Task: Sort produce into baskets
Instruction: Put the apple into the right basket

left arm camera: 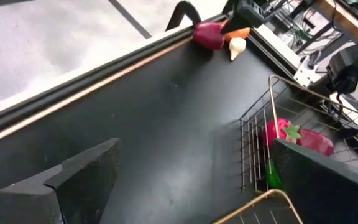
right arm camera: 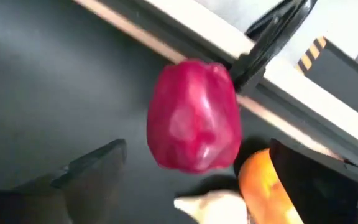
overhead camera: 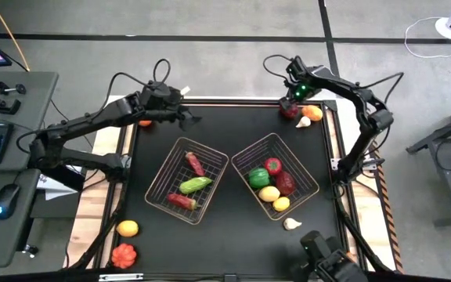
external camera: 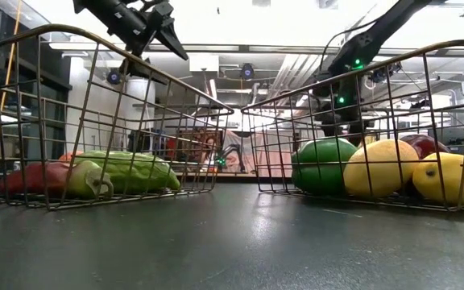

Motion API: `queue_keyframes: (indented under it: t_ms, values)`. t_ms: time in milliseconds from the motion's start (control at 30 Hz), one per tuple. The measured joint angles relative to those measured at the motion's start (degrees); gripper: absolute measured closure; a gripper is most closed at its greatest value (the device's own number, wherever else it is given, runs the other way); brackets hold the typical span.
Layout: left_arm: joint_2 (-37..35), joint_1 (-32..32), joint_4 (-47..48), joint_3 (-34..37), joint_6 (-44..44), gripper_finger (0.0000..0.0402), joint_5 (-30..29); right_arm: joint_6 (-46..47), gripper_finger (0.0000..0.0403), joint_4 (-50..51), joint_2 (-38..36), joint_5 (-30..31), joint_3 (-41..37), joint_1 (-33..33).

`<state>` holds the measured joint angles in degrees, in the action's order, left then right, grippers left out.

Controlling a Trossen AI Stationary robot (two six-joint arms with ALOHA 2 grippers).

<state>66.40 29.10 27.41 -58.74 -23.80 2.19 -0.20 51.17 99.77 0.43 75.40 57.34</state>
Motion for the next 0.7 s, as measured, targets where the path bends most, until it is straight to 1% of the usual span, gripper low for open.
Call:
queue_keyframes:
  t_ms: [100, 267, 400, 567, 700]
  values:
    - [-0.1, 0.0, 1.1, 0.0, -0.4, 0.0002, 0.2, 2.0, 0.0029, -2.1, 0.0, 2.1, 0.0, -0.1]
    - [-0.1, -0.1, 1.7, 0.0, -1.7, 0.0002, 0.3, 4.5, 0.0031, -1.8, 0.2, 4.9, -0.1, -0.3]
    - [-0.1, -0.5, 1.8, 0.0, -2.6, 0.0002, 0.2, 7.4, 0.0031, -1.7, 1.4, 4.9, -0.2, -0.3]
    - [-0.1, -0.8, 1.7, 0.0, -3.4, 0.0002, 0.2, 9.1, 0.0031, -3.0, 2.8, 3.4, -0.2, -0.7]
    - [-0.1, -0.8, 1.7, 0.0, -3.6, 0.0002, -0.4, 8.1, 0.0031, -5.2, 3.0, 2.3, -0.2, -0.8]
